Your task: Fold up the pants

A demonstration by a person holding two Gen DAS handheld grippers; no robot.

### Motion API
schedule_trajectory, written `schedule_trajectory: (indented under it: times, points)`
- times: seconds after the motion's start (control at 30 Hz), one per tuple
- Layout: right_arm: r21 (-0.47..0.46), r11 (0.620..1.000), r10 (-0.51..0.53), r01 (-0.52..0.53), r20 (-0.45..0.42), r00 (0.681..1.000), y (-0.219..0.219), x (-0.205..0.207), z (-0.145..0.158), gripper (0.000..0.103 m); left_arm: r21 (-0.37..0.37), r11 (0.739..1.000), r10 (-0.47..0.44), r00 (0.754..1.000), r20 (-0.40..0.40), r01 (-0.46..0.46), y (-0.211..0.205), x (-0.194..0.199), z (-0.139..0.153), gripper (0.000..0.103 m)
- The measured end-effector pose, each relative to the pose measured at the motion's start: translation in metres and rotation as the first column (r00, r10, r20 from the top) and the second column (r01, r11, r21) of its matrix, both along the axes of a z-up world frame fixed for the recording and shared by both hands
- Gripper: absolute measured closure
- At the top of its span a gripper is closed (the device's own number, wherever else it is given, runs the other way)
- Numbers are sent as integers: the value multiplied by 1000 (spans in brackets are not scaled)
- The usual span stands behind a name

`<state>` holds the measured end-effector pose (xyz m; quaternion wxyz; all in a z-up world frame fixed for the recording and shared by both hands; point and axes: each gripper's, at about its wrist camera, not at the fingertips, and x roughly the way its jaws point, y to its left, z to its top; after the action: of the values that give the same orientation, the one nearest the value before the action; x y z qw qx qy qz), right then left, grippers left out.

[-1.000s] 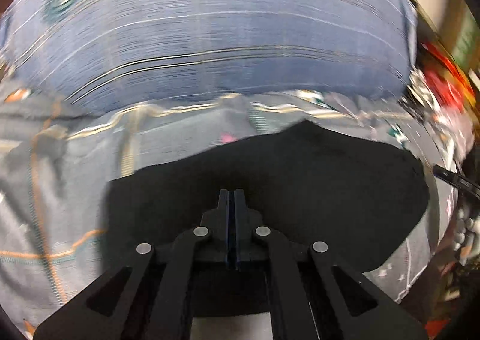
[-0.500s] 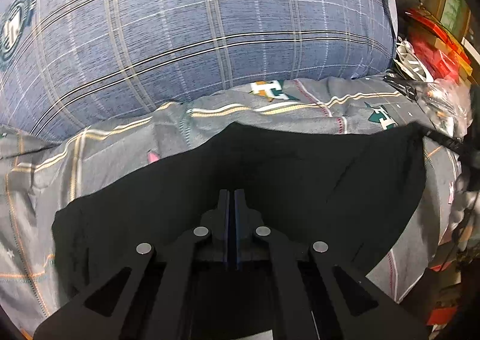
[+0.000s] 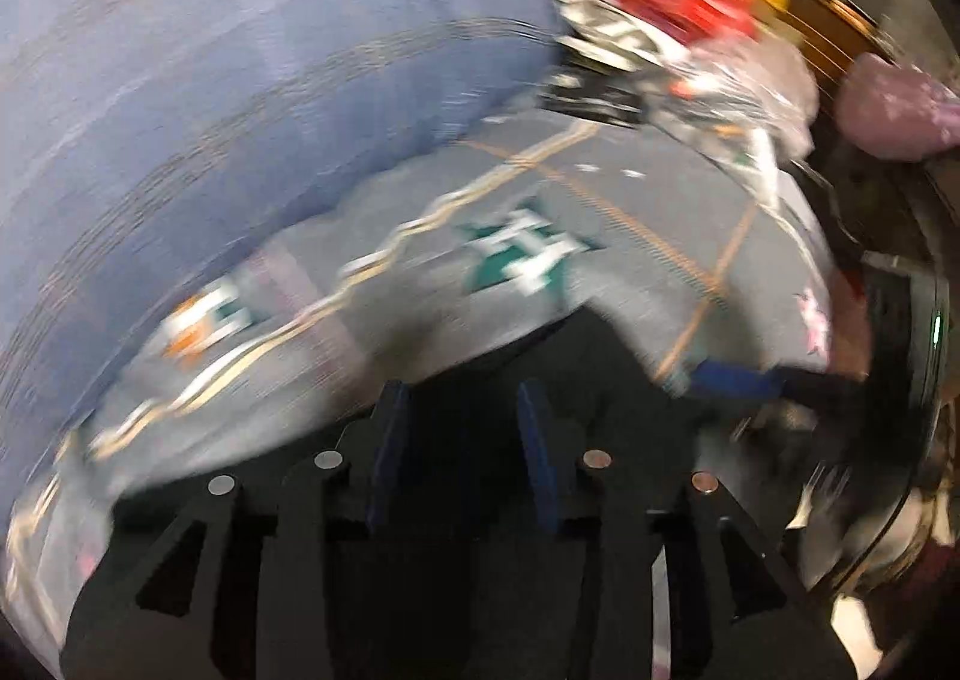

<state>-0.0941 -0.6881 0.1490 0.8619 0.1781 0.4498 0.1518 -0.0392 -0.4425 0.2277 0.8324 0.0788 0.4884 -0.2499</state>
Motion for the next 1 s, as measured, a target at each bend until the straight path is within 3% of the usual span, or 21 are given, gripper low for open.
schedule_trajectory:
  times: [0.07,0.17,0.47,0.57,0.63,0.67,0.7,0.73,0.77,0.83,1.0]
  points:
    - [14,1000,-6,6,-6,1000,3,0,-6,59,-21,997,-73,997,-36,73,-20,14,-7,61]
    - [44,999,-20,20,4,1000,3,-1,-8,57,-19,988,-153,986,-71,152,-43,28,-23,59]
    - [2,999,-34,34,29,999,14,-10,-9,48,22,975,-217,968,-129,222,-62,43,-63,58]
    - [-6,999,-36,37,36,999,22,-9,-10,45,34,968,-241,961,-133,248,-71,38,-71,41]
    - [-19,999,-33,34,47,998,29,-8,-10,45,91,962,-248,962,-114,259,-81,33,-74,40]
    - [-22,999,-28,30,48,998,32,-8,-10,47,119,957,-254,962,-99,265,-84,30,-73,57]
    - [-21,1000,-19,20,46,999,36,-8,-10,62,123,955,-258,962,-90,268,-84,26,-68,83]
    - [-7,1000,-4,4,37,999,39,-7,-10,81,123,955,-260,961,-99,271,-83,24,-65,85]
    - [10,1000,-7,7,35,999,40,-7,-9,81,112,956,-259,961,-99,269,-80,22,-60,95]
    - [40,999,-19,18,49,999,38,-12,-1,89,89,963,-248,965,-88,256,-72,20,-50,96]
    - [51,999,7,-12,102,995,57,-26,32,89,-13,983,-185,982,-40,184,-25,5,-4,96]
